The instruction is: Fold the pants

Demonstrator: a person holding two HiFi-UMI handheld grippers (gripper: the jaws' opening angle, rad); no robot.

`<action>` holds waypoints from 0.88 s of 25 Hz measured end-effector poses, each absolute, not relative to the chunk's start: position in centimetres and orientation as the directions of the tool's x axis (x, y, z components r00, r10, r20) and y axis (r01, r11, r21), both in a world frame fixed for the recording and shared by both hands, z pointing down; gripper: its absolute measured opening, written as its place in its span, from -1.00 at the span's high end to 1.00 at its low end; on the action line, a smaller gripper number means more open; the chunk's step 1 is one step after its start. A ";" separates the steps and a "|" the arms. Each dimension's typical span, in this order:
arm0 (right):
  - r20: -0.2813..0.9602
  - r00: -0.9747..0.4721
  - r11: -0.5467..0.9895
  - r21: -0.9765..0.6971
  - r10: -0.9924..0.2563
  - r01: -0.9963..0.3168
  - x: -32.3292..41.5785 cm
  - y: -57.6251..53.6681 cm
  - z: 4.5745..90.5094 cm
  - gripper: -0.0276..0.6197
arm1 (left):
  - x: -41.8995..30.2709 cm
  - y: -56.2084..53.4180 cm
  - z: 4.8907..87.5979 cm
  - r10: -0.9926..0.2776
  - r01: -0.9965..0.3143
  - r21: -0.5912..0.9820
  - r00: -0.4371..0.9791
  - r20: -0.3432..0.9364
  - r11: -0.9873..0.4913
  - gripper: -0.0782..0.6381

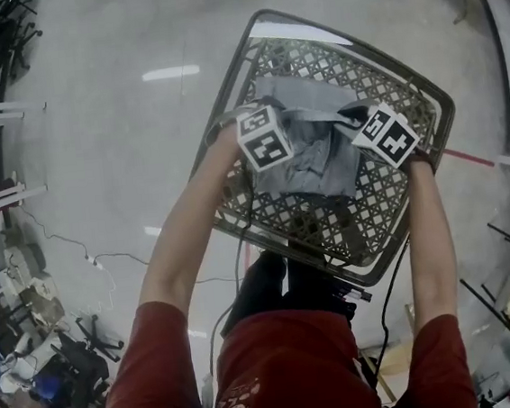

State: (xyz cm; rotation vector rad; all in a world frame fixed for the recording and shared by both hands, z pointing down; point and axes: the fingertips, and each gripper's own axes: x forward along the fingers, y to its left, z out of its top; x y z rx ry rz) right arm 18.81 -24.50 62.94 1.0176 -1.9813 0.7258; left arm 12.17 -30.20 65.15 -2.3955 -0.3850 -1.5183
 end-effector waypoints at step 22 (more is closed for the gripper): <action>0.803 -0.362 0.442 -0.139 -0.473 -0.886 22.5 -27.6 66.9 0.54 | 15.1 -35.1 67.8 -0.086 0.222 -0.219 0.491 0.867 -0.950 0.20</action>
